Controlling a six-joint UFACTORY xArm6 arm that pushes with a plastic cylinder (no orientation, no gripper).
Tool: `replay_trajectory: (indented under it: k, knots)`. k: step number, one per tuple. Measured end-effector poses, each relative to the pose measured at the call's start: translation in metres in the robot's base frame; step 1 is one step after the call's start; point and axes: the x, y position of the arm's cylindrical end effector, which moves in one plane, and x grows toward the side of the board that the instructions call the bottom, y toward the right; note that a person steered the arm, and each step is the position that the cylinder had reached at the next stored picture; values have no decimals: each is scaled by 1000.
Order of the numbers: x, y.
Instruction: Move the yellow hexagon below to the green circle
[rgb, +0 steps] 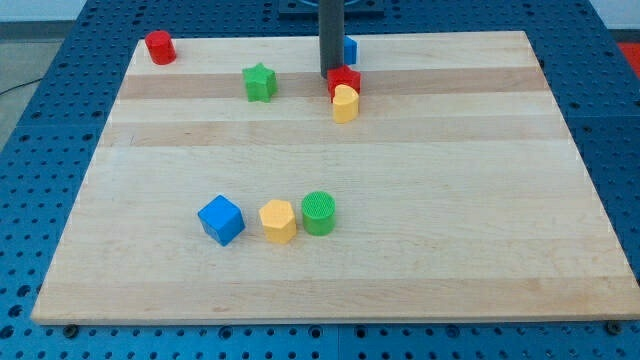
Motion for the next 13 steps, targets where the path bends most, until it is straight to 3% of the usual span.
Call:
replay_trajectory:
  k: [4, 5, 6, 7, 9, 11, 13]
  knots:
    - [-14, 5]
    - [1, 5]
    - [26, -1]
    - [90, -34]
    - [124, -89]
    - [223, -85]
    - [264, -52]
